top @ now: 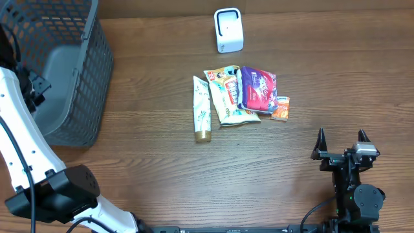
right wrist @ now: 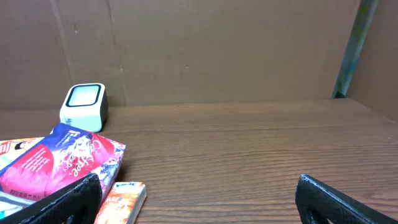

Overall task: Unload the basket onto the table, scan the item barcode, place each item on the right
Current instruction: 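Release the purple package and swing the left arm back to the basket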

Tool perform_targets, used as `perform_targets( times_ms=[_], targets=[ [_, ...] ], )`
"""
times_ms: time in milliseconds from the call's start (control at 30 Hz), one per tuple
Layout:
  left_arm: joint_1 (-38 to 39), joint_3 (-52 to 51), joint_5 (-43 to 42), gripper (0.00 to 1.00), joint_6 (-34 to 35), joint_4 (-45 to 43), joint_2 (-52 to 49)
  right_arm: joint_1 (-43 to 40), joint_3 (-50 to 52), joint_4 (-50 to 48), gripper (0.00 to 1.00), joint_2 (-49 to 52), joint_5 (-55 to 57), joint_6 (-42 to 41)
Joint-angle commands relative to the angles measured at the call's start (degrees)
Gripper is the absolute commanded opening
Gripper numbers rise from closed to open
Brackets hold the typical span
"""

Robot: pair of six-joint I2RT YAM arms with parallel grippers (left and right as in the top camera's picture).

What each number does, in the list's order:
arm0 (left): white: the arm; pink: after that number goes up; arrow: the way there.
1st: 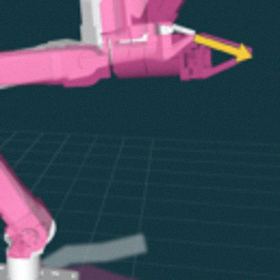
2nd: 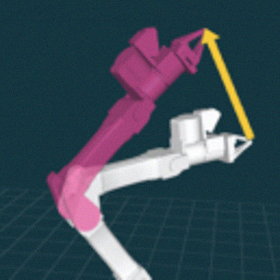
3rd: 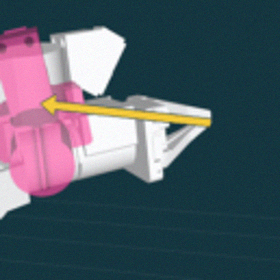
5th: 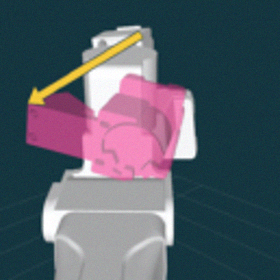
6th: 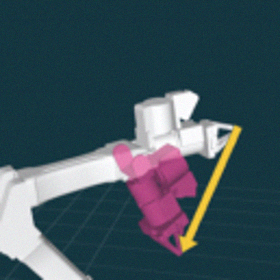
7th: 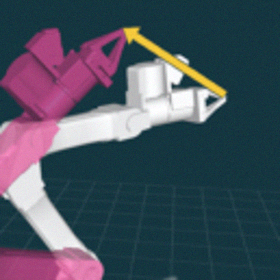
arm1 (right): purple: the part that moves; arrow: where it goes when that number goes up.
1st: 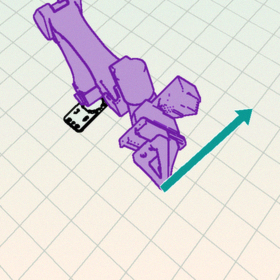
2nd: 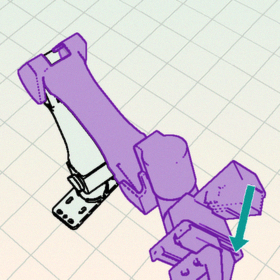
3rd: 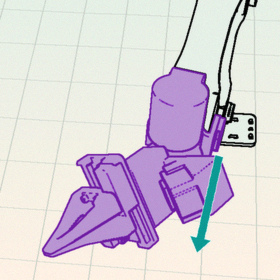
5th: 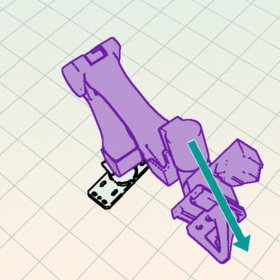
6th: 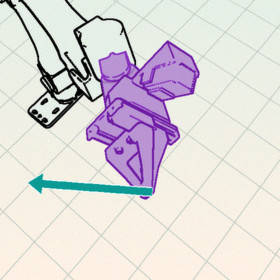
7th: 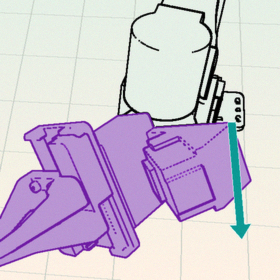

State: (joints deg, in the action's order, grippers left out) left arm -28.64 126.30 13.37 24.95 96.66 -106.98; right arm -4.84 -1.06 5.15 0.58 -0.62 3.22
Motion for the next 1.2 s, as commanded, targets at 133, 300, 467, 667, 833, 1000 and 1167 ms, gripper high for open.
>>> perform_targets(
  times_ms=[133,300,467,667,833,1000,1167],
  targets=[
    [-0.15,-4.98,-10.64,0.04,-7.04,0.15,2.10,0.28,0.59,-0.33,1.00,-0.42,0.57,0.24],
    [-0.15,-5.03,-11.47,0.04,-7.87,0.15,4.52,0.28,0.59,-0.33,1.00,-0.42,0.57,0.24],
    [-0.15,-7.82,-18.43,0.04,-11.69,0.15,4.76,0.28,0.59,-0.33,1.00,-0.42,0.57,0.24],
    [-0.17,-14.53,-19.28,0.04,-11.72,-0.39,4.79,0.28,0.59,-0.33,1.00,-0.42,0.57,0.24],
    [-0.17,-14.19,-21.00,0.04,-11.67,-0.96,5.38,0.28,0.59,-0.33,1.00,-0.42,0.57,0.24],
    [-0.22,-13.40,-20.90,0.04,-11.67,-1.55,6.84,0.28,0.59,-0.31,1.00,-0.42,0.57,0.24],
    [-0.28,-10.16,-20.31,0.04,-11.67,-1.55,8.09,0.28,0.59,-0.31,1.00,-0.42,0.57,0.24]
  ],
)
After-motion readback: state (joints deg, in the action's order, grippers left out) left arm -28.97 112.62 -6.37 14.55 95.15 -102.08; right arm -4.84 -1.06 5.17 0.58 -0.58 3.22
